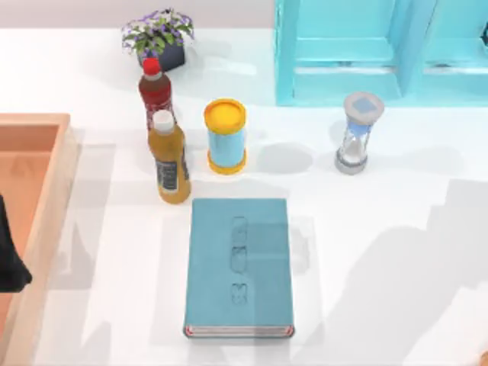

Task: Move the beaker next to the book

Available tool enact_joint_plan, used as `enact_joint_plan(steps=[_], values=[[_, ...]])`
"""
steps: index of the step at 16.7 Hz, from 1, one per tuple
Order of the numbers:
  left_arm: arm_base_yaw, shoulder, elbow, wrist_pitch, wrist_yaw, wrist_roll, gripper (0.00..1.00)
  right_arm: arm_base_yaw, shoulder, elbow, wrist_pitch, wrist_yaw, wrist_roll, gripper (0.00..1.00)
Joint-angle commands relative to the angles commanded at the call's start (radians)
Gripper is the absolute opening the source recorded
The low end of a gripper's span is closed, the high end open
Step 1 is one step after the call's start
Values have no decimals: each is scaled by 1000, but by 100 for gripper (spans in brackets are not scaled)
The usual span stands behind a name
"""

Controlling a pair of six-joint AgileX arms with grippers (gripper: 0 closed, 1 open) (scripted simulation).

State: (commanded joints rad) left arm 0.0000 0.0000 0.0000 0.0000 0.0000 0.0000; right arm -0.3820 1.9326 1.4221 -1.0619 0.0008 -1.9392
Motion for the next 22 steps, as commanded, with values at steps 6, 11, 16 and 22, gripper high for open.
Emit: enact_joint_plan(steps=[6, 11, 16, 22], values=[[0, 0, 0, 0, 0, 0, 100, 0, -4, 10, -16, 0, 2, 0], [0, 0, 0, 0, 0, 0, 100, 108, 4, 41, -34, 7, 151, 0], [0, 0, 0, 0, 0, 0, 100, 360, 31, 101, -88, 20, 561, 0], [0, 0, 0, 0, 0, 0, 100, 714, 37, 134, -168, 23, 1290, 0]])
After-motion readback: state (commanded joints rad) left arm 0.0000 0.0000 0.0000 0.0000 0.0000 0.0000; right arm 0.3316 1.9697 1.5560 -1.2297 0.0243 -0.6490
